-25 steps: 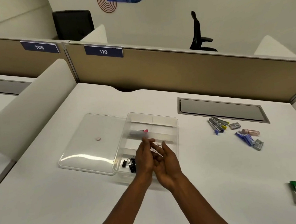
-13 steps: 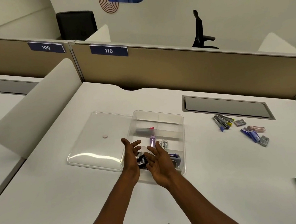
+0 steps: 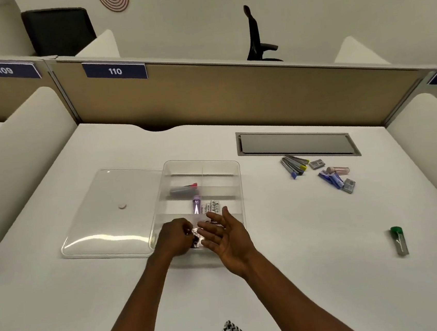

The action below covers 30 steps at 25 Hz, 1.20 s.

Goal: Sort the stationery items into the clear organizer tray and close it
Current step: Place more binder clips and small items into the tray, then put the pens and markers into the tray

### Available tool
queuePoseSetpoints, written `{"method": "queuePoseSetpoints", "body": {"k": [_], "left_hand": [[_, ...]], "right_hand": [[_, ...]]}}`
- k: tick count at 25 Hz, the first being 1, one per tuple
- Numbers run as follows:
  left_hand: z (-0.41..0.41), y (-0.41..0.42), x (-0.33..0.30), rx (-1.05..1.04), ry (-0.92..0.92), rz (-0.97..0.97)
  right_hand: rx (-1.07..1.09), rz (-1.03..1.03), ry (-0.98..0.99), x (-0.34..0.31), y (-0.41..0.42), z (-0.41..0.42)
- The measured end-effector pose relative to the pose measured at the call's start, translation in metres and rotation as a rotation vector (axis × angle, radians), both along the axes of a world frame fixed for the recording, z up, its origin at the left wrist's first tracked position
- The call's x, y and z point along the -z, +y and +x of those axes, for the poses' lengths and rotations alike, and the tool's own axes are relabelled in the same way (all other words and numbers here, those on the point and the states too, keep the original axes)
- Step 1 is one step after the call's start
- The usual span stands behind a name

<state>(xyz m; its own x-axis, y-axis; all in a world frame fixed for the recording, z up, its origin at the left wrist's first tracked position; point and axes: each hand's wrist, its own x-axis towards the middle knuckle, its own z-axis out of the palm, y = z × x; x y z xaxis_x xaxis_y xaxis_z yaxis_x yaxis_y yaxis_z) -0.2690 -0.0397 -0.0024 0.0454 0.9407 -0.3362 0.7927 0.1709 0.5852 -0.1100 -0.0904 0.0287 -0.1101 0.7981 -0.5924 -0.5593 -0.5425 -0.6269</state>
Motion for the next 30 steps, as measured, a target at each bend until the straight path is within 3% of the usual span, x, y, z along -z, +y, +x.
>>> {"method": "queuePoseSetpoints", "body": {"k": [9,14,17,21,23,27,30], "left_hand": [[-0.013,0.004,0.012,-0.019,0.239,0.224],[0.021,-0.008,-0.003,-0.065,0.058,0.421],[0.056,-0.024,-0.013,0.066,-0.080,0.530],[0.109,-0.036,-0.017,0.198,-0.273,0.559],[0.135,-0.033,-0.016,0.262,-0.304,0.557],[0.184,-0.013,-0.010,0.403,-0.216,0.527],[0.214,0.010,-0.005,0.495,-0.130,0.479]], "right_hand": [[0.026,0.039,0.025,0.000,-0.006,0.031],[0.195,0.052,-0.011,0.000,-0.009,0.086],[0.332,0.049,-0.115,0.003,-0.013,0.136],[0.423,-0.005,-0.401,0.014,-0.023,0.193],[0.356,-0.037,-0.682,0.024,-0.026,0.213],[-0.057,0.029,-1.459,0.040,-0.021,0.256],[-0.358,0.027,-1.715,0.039,0.003,0.282]]}}
